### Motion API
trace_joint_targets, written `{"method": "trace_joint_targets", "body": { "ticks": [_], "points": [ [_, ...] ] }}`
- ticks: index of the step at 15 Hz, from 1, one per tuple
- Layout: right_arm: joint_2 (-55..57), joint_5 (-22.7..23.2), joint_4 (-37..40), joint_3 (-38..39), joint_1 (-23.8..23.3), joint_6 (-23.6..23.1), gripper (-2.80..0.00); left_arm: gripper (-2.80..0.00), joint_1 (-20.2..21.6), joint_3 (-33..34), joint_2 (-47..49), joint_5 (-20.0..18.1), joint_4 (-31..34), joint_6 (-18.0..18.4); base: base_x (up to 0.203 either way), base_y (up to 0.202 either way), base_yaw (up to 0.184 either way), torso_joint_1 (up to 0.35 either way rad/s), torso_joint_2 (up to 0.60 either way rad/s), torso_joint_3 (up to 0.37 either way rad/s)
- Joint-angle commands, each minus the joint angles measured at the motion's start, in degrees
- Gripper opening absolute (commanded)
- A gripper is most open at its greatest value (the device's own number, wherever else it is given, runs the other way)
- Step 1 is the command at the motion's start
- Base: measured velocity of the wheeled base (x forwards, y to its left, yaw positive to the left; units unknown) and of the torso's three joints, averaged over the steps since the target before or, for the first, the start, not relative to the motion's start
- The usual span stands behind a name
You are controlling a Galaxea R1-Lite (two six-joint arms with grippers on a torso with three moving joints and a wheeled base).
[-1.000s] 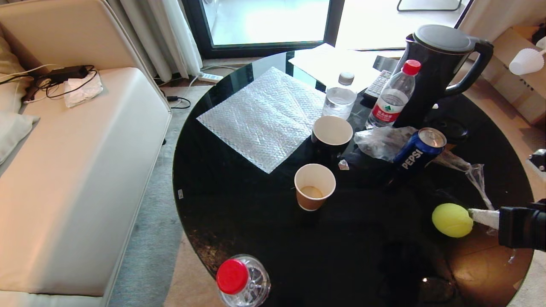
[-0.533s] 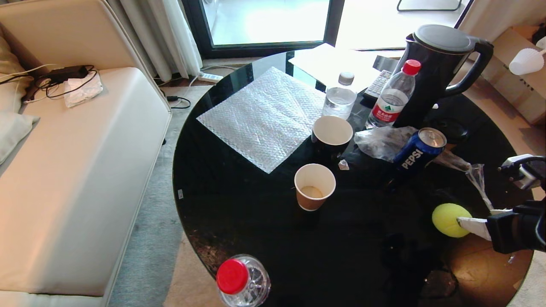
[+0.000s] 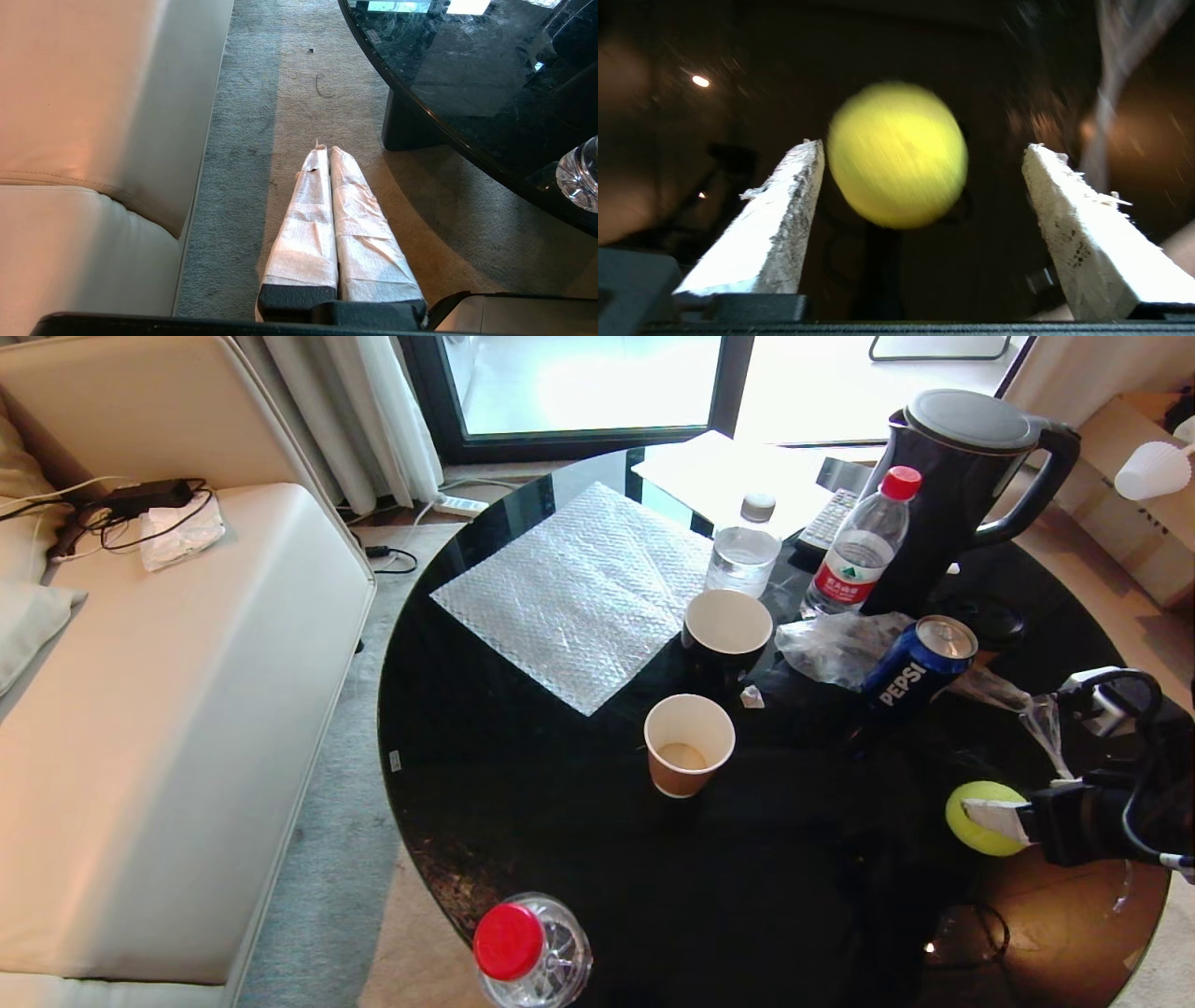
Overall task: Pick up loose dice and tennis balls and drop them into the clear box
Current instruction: Pick up the ball on the table
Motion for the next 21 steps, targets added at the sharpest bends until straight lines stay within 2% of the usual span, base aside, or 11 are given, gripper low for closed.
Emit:
{"method": "trace_joint_targets", "body": {
  "ticks": [1, 11, 17, 21],
  "points": [
    [2.8, 1.0, -1.1, 0.2, 0.0, -0.3, 0.00, -2.80, 0.0, 0.1, 0.0, 0.0, 0.0, 0.0, 0.000, 0.000, 0.000, 0.000, 0.00, 0.000],
    [6.7, 2.0, -1.7, 0.4, 0.0, -1.1, 0.00, -2.80, 0.0, 0.1, 0.0, 0.0, 0.0, 0.0, 0.000, 0.000, 0.000, 0.000, 0.00, 0.000],
    [10.1, 1.5, -7.4, 0.5, 0.0, -1.1, 0.00, -2.80, 0.0, 0.0, 0.0, 0.0, 0.0, 0.0, 0.000, 0.000, 0.000, 0.000, 0.00, 0.000],
    [10.0, 1.3, -6.7, 0.3, 0.0, -1.1, 0.00, -2.80, 0.0, 0.0, 0.0, 0.0, 0.0, 0.0, 0.000, 0.000, 0.000, 0.000, 0.00, 0.000]
  ]
}}
